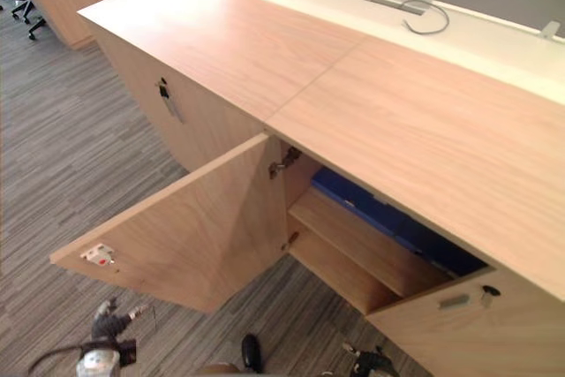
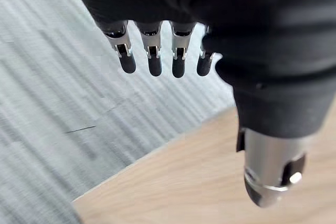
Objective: Walk over to the cabinet, pick up the folder, carry it to the office cabinet, place the folder inside the office cabinet, then close the office cabinet door
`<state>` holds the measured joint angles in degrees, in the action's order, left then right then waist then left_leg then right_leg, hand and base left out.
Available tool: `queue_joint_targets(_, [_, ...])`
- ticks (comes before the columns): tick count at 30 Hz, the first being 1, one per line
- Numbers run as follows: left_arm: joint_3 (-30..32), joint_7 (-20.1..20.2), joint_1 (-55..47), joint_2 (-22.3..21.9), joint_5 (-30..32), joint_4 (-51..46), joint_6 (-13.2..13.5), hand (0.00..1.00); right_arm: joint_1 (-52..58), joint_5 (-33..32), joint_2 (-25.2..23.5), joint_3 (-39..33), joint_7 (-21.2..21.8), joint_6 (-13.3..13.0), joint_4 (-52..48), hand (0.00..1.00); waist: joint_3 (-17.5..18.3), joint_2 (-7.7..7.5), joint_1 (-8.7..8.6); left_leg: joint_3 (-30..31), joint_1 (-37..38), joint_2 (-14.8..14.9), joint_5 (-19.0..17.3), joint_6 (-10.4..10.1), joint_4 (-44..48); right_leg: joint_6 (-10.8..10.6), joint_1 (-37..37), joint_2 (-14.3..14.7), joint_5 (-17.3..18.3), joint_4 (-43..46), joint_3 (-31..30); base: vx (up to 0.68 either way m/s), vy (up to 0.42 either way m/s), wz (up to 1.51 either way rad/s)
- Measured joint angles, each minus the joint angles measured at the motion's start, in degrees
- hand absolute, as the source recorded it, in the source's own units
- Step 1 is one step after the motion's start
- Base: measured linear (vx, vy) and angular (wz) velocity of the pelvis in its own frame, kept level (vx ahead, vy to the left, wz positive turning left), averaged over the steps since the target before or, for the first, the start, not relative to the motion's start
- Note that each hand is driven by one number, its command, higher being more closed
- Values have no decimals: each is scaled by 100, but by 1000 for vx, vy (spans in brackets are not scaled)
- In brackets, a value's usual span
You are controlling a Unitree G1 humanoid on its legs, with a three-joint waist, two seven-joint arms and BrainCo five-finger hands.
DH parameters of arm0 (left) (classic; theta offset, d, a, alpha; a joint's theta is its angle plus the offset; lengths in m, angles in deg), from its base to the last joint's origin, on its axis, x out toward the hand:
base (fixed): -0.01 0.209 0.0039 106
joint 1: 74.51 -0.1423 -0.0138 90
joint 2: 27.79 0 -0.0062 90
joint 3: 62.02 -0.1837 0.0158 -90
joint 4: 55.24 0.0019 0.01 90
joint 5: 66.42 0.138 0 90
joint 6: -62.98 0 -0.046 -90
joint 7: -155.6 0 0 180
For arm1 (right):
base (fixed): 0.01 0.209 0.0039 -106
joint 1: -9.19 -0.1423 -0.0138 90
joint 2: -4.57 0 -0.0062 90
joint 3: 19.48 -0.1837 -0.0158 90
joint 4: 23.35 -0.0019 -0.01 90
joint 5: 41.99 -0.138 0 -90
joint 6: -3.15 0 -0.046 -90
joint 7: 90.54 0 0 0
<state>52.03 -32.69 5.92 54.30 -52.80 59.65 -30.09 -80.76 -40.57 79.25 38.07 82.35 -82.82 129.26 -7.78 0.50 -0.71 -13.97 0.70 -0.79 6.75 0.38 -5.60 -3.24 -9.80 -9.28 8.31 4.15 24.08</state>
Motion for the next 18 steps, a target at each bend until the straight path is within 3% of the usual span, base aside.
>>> queue_joint_targets(5, [36, -354, 147, 55, 362, -664, -85, 0, 293, 6, 18, 1, 3, 55, -8, 0, 90, 8, -25, -94, 155, 45, -55, -67, -1, 107, -119, 42, 19, -40, -89, -9, -11, -10])
queue_joint_targets(11, [-161, -403, 42, 190, 457, -874, -67, 0, 420, 20, 21, 1, 28, 57, -6, 0, 141, 0, -4, -112, 158, 62, -57, -72, 0, 124, -121, 57, 29, -40, -107, -6, 1, 0])
queue_joint_targets(18, [-711, 221, -478, 830, 245, -1004, 228, 0, 421, 218, 32, 2, 141, 55, -6, 0, 190, 1, 58, -132, 210, 54, -57, -70, 0, 123, -149, 43, 29, -36, -168, -20, 5, -2])
